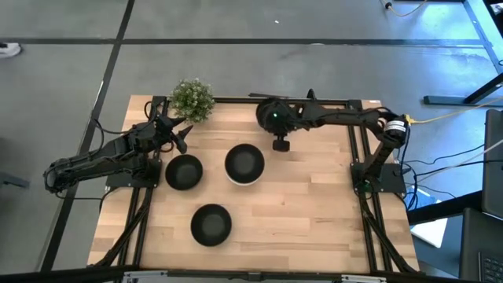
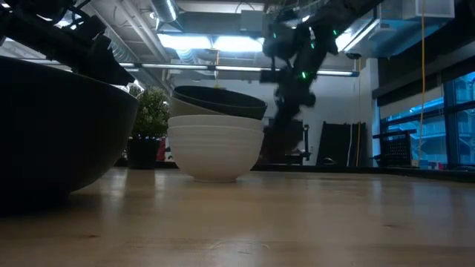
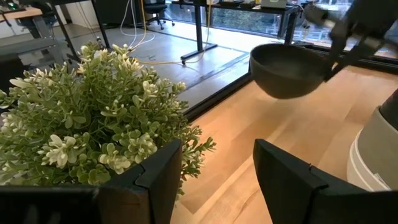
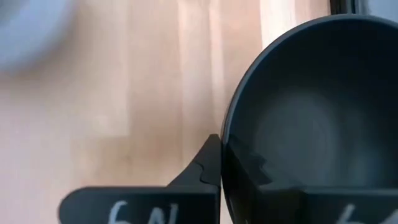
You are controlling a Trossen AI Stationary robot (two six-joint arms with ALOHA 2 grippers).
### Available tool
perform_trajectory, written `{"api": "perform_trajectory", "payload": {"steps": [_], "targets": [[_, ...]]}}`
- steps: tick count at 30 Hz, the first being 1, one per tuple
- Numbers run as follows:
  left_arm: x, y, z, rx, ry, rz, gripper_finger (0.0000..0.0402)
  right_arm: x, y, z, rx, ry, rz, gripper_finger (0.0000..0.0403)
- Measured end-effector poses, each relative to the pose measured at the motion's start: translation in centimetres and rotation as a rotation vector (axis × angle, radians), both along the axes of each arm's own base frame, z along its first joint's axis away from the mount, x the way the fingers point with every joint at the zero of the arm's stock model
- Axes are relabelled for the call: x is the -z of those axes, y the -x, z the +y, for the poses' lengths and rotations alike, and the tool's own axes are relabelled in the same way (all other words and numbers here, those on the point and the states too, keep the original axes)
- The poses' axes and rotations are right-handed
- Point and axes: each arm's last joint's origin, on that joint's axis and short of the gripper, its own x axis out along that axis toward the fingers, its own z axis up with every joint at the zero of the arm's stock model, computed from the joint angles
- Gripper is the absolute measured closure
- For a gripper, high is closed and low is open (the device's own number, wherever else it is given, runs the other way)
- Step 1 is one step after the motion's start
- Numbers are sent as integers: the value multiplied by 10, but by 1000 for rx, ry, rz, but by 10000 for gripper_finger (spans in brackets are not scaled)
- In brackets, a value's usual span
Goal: Nest bowls inside each other
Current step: Stack the black bowl on the black bowl
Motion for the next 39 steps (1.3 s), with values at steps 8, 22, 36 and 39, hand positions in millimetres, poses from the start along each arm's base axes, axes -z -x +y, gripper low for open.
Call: {"api": "perform_trajectory", "payload": {"steps": [8,22,36,39], "targets": [[1,0,0,1,2,11,208,-81,-14,12,-32,-72,-66,393],[2,1,0,1,9,27,208,-113,-34,114,-214,-228,-116,393],[5,1,-1,0,23,49,208,-94,-66,161,-285,-325,-219,393],[9,3,-1,0,42,88,208,-79,-72,163,-283,-335,-163,393]]}}
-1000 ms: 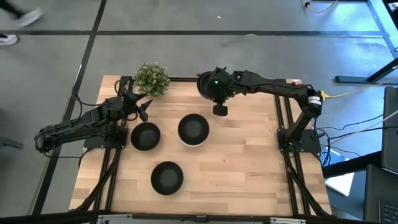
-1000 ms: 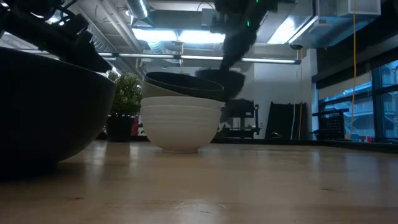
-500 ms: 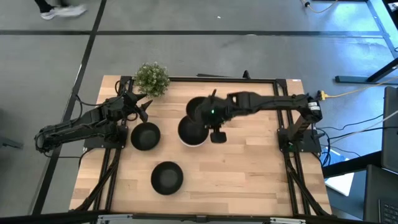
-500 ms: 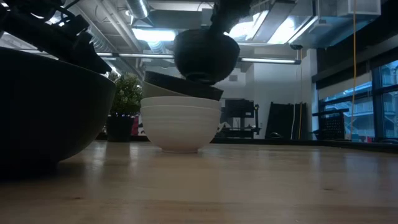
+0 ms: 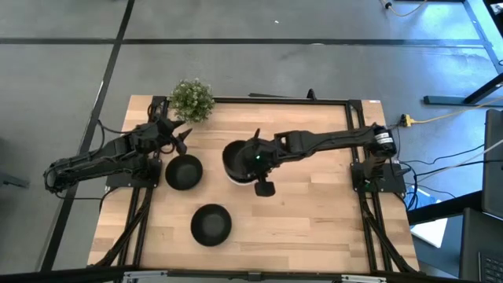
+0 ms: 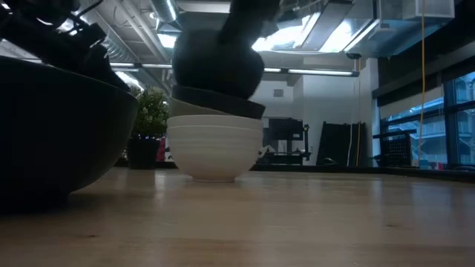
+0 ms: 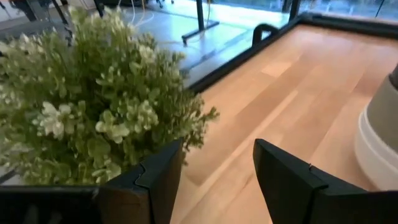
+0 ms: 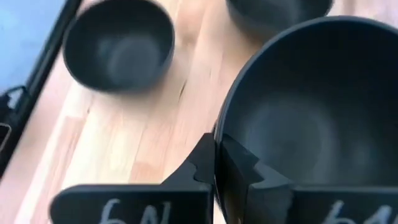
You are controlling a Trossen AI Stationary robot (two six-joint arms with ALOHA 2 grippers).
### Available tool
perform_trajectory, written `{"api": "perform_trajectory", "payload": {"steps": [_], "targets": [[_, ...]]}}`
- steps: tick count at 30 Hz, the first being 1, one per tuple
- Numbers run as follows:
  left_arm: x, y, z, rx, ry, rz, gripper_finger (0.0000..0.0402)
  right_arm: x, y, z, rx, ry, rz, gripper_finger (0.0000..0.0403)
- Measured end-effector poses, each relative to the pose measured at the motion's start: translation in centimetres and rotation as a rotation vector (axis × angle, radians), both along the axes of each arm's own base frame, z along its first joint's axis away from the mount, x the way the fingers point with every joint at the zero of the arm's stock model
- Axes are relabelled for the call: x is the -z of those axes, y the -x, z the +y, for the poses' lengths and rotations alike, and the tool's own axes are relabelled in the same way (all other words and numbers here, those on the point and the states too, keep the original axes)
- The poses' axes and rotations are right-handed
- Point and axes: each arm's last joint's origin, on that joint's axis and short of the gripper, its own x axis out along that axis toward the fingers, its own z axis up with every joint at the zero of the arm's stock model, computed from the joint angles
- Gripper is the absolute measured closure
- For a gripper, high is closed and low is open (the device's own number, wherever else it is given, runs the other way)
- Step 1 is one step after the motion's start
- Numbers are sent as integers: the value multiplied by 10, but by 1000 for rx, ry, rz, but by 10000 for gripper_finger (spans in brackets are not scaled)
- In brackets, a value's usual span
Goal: Nest bowls inside each other
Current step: Stack the black bowl on the black bowl
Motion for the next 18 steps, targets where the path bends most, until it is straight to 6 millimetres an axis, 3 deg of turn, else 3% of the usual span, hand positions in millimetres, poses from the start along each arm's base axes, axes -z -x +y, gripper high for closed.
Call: {"api": "perform_trajectory", "payload": {"steps": [5,11,18], "targets": [[5,2,-1,-17,54,26,208,21,-7,2,-8,-15,80,393],[5,2,-1,-17,56,19,208,31,-11,2,-12,-19,105,392],[5,2,-1,-17,55,16,208,21,-11,1,-30,-31,62,317]]}}
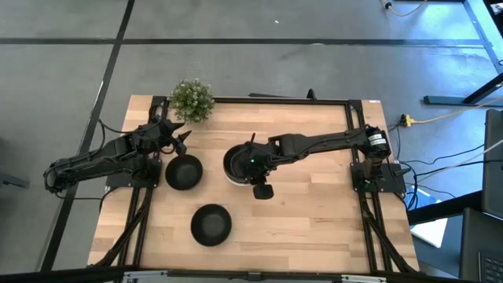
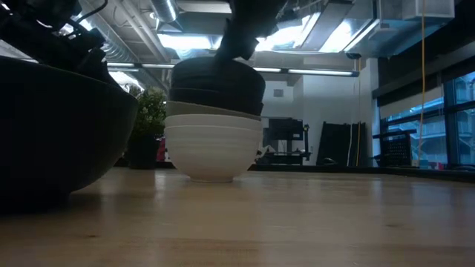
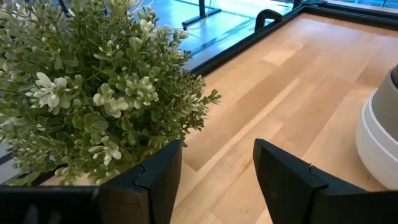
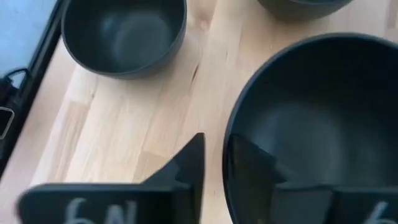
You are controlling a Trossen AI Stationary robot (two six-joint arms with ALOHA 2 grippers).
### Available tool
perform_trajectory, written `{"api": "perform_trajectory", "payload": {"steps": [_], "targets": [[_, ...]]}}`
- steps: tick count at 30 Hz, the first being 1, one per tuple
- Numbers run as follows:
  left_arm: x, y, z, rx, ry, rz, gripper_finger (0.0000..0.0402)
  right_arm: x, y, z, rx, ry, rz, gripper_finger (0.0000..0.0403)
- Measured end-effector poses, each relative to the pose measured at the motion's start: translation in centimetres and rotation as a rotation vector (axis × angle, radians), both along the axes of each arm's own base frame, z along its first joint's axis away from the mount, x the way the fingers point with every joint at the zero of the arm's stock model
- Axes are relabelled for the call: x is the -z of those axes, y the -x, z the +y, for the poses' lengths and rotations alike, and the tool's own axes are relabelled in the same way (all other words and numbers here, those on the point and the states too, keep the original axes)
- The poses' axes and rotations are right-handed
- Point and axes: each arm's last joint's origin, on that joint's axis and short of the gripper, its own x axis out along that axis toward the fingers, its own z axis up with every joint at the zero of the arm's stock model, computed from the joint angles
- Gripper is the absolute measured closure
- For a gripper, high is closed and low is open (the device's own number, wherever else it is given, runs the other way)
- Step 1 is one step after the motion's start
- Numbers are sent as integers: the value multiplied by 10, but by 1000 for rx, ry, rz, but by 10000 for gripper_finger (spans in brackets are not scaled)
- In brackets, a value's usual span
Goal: Nest bowls inside each other
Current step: Stack the black bowl on the black bowl
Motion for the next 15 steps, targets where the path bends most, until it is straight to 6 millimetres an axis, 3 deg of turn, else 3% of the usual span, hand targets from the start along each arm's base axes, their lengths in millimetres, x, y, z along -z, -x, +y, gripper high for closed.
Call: {"api": "perform_trajectory", "payload": {"steps": [10,15], "targets": [[0,0,0,0,-2,-5,208,-2,4,-12,39,58,20,215],[-1,0,0,0,-3,-7,208,-32,18,-21,73,112,-65,197]]}}
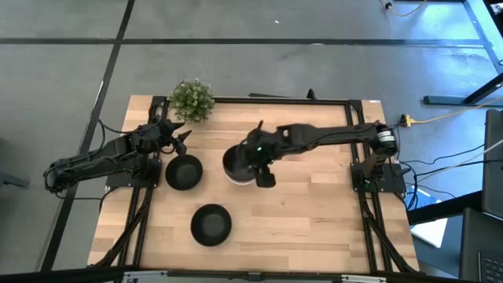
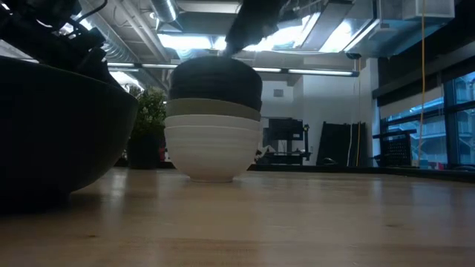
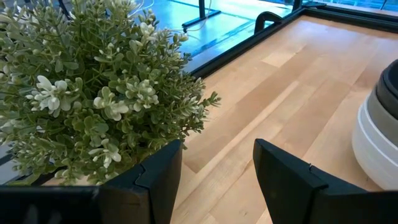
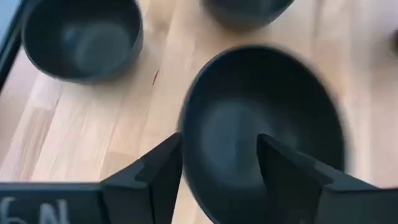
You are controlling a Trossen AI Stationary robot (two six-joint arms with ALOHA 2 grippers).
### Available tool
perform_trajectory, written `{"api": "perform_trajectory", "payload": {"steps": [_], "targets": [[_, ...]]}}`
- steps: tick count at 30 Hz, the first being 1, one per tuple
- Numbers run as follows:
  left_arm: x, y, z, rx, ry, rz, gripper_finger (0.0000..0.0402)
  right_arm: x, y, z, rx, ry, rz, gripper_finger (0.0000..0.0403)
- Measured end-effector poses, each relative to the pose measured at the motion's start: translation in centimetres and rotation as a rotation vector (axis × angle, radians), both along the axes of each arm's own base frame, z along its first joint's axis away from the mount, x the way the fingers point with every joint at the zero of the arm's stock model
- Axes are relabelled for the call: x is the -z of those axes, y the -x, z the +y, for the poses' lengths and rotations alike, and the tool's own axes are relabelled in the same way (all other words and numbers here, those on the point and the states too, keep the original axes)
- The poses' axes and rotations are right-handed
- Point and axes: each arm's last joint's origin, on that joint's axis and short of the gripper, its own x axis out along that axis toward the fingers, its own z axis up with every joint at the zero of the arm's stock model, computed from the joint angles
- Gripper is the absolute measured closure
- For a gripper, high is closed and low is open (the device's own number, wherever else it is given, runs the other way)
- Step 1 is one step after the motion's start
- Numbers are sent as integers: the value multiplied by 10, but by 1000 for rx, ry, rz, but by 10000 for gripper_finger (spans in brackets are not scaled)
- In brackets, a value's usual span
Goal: Nest bowls inside each other
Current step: Stack the black bowl on the black bowl
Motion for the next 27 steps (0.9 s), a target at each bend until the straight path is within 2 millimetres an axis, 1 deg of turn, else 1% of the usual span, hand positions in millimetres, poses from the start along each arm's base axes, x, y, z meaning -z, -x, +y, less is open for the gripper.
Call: {"api": "perform_trajectory", "payload": {"steps": [6,9,13,15,17,20,23,27], "targets": [[0,0,0,0,-1,-2,208,-51,35,-13,30,8,-126,195],[0,0,0,0,-1,-2,208,-72,56,-15,90,43,-155,194],[0,0,0,0,-1,-2,208,-88,85,-16,167,68,-119,194],[0,0,0,0,-1,-1,208,-92,98,-14,196,55,-118,194],[0,0,0,1,3,3,208,-90,110,-12,213,44,-147,194],[1,0,0,18,7,6,208,-77,128,-9,255,37,-189,194],[1,0,-1,20,9,6,208,-56,150,-9,299,18,-221,194],[1,0,-1,21,9,6,208,-22,178,-8,328,-31,-255,194]]}}
